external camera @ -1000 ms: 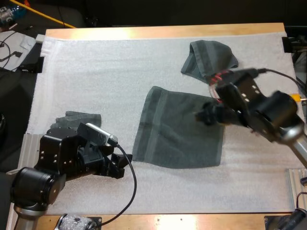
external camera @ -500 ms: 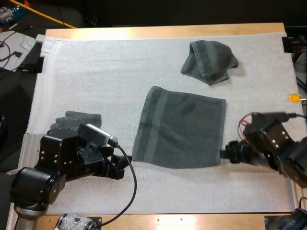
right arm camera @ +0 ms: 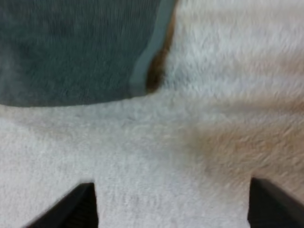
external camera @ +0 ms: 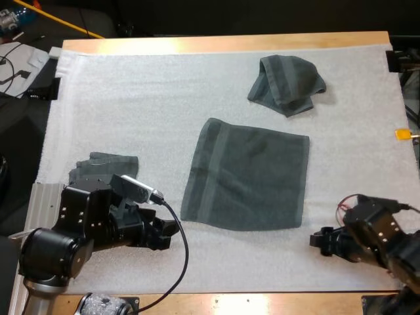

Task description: Pick towel from pile, fold and stack

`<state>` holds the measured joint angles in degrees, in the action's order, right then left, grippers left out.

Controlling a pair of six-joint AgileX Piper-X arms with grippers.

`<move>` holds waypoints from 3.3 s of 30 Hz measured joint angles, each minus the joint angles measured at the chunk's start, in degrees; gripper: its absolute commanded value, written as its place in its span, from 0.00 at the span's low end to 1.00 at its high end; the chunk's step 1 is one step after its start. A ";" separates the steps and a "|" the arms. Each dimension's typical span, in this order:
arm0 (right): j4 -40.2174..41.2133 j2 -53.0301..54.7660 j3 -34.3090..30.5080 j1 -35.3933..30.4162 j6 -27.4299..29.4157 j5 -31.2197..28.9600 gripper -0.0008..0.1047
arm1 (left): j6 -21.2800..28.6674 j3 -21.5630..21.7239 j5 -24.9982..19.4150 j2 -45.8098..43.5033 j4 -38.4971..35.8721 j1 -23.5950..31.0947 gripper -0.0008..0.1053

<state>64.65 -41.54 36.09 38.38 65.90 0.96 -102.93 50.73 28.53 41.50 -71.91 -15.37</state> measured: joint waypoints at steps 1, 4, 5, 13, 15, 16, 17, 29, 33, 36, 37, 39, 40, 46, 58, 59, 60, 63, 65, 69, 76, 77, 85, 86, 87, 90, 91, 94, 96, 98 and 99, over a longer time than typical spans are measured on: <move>-1.65 0.12 -1.59 0.01 -0.62 0.59 0.61 | 0.00 -0.19 0.00 0.00 0.00 0.00 0.58; -8.96 0.06 -8.09 -0.09 -3.86 3.21 0.61 | 0.00 -0.70 0.00 -0.14 -0.23 0.00 0.57; -9.68 0.03 -8.67 -0.14 -4.09 3.44 0.61 | 0.00 -0.69 0.00 -0.14 -0.27 0.00 0.57; -20.59 -3.94 -12.43 -0.08 -7.31 5.28 0.61 | 0.00 -0.82 0.12 -0.14 -0.85 0.00 0.57; -23.65 -6.78 -12.74 -0.03 -7.91 5.28 0.60 | 0.00 -0.82 0.12 -0.02 -0.85 0.00 0.57; -25.53 -8.46 -12.83 -0.03 -8.20 5.28 0.58 | 0.00 -0.82 0.14 -0.02 -0.85 0.00 0.57; -27.32 -9.88 -12.81 -0.03 -8.47 5.28 0.54 | 0.00 -0.82 0.23 -0.02 -0.85 0.00 0.57; -39.10 -24.33 -12.81 -7.01 -8.87 10.36 0.38 | 0.00 -0.82 0.31 -0.02 -1.33 0.00 0.57; -41.42 -26.55 -12.81 -8.04 -9.05 13.35 0.38 | 0.00 -0.82 0.31 -0.02 -1.40 0.06 0.57; -43.19 -27.32 -12.81 -7.42 -9.67 13.36 0.38 | 0.00 -0.82 0.31 -0.02 -1.40 0.06 0.57; -43.85 -27.73 -12.81 -7.43 -9.94 13.60 0.37 | 0.00 -0.82 0.31 -0.02 -1.34 0.06 0.57; -45.16 -28.75 -12.81 -7.44 -10.55 14.34 0.35 | 0.00 -0.82 0.31 -0.02 -1.30 0.06 0.57; -45.50 -29.13 -12.81 -7.44 -10.75 14.68 0.31 | 0.00 -0.82 0.31 -0.02 -1.30 0.06 0.57; -46.06 -30.33 -12.81 -7.44 -11.31 15.94 0.06 | 0.00 -1.02 0.31 -0.02 -1.30 0.06 0.57; -42.80 -26.96 -12.81 -7.14 -9.37 15.02 0.01 | 0.37 -2.67 0.31 -0.02 1.43 0.06 0.58; -42.60 -26.95 -12.81 -6.97 -9.15 14.79 0.01 | 0.65 -2.84 0.31 -0.02 1.66 0.06 0.58; -42.29 -26.84 -12.81 -6.83 -9.01 14.48 0.01 | 0.85 -3.15 0.31 0.05 1.90 0.06 0.58; -40.58 -25.18 -12.81 -5.74 -8.51 12.60 0.01 | 1.11 -5.10 0.37 0.67 3.46 0.06 0.58; -39.13 -23.67 -12.81 -4.60 -8.45 11.01 0.01 | 1.11 -7.41 0.47 1.91 5.52 0.06 0.58; -36.79 -21.91 -12.81 -2.65 -8.35 8.59 0.00 | 1.11 -10.70 0.83 4.93 9.34 0.06 0.58; -35.13 -20.87 -12.81 -0.41 -8.69 6.53 0.01 | 0.98 -13.20 1.78 13.81 16.21 0.06 0.58; -35.11 -20.87 -12.81 -0.28 -8.81 6.41 0.01 | 0.98 -13.21 1.88 14.61 16.64 -0.04 0.58; -34.61 -20.16 -12.81 0.12 -9.35 6.08 0.01 | 0.91 -13.24 2.19 21.73 20.21 -0.07 0.58; -34.48 -19.81 -12.81 0.12 -9.35 6.08 0.01 | 0.78 -13.24 2.19 22.79 20.64 -0.07 0.58; -34.39 -19.58 -12.81 0.12 -9.35 6.08 0.01 | 0.63 -13.24 2.19 24.75 21.36 -0.07 0.58; -34.00 -19.39 -12.81 0.12 -9.35 6.08 0.01 | 0.45 -13.24 2.19 28.59 22.83 -0.07 0.58; -33.91 -19.36 -12.81 0.12 -9.35 6.08 0.01 | 0.31 -13.24 2.19 29.50 23.26 -0.07 0.58; -33.90 -19.38 -12.81 0.12 -9.35 6.08 0.01 | 0.04 -13.24 2.19 32.62 24.48 -0.07 0.58; -33.76 -19.38 -12.81 0.12 -9.35 6.08 0.01 | 0.04 -13.24 2.19 34.72 25.55 -0.17 0.58; -33.64 -19.38 -12.81 0.12 -9.35 6.08 0.01 | 0.04 -13.24 2.34 36.10 26.03 -0.17 0.57; -33.62 -19.38 -12.81 0.12 -9.35 6.08 0.01 | 0.04 -13.24 2.62 37.05 26.45 -0.17 0.56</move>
<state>31.03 -60.93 23.29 38.51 56.55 7.04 -102.89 37.49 31.15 78.55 -45.46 -15.54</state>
